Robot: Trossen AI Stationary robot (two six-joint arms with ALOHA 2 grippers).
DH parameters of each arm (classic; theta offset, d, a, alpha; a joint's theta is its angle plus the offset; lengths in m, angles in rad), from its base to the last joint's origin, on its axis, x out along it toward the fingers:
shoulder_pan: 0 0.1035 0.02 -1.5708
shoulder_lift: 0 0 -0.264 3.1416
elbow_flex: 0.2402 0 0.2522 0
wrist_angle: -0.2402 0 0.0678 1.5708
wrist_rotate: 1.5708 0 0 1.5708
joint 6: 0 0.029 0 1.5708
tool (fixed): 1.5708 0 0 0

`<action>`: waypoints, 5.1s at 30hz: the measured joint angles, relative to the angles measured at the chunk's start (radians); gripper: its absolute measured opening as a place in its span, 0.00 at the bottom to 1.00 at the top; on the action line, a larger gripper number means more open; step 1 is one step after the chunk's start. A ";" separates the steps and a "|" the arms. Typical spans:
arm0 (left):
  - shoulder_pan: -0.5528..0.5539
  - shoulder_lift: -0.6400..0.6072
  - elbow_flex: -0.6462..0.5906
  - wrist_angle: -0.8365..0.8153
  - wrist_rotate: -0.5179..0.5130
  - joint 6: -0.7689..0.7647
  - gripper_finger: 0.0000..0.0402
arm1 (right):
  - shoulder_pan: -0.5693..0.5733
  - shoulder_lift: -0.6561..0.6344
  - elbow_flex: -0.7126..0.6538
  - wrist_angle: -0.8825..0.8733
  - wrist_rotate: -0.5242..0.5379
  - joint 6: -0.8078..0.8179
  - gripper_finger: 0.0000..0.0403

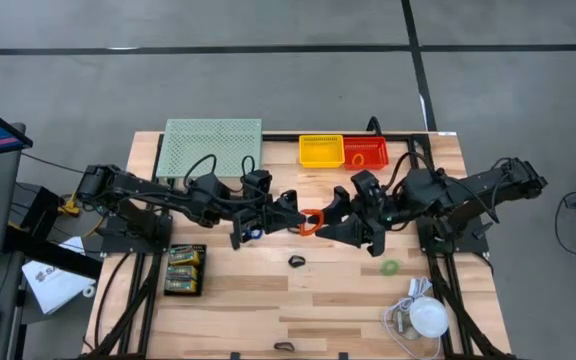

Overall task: Pick & Place Office Desk Supplies
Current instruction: Put the red spring keychain into the red basket, then put the blue spring keychain into the red basket

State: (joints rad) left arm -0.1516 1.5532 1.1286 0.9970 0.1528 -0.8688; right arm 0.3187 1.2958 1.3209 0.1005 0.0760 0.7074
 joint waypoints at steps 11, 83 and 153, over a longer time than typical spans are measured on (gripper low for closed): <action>0.000 0.000 0.000 -0.001 -0.004 0.000 0.01 | 0.003 0.000 0.000 -0.027 0.004 0.003 0.20; -0.006 -0.395 -0.001 -0.973 -0.367 0.342 0.30 | -1.125 0.419 0.000 -1.095 0.135 -0.219 0.02; -0.222 -0.023 0.000 -1.768 -0.275 0.457 0.32 | -0.073 -0.212 0.000 -0.653 0.544 0.263 0.26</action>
State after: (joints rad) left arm -0.3736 1.5301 1.1286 -0.7707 -0.1218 -0.4121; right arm 0.2455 1.0836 1.3209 -0.5528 0.6198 0.9700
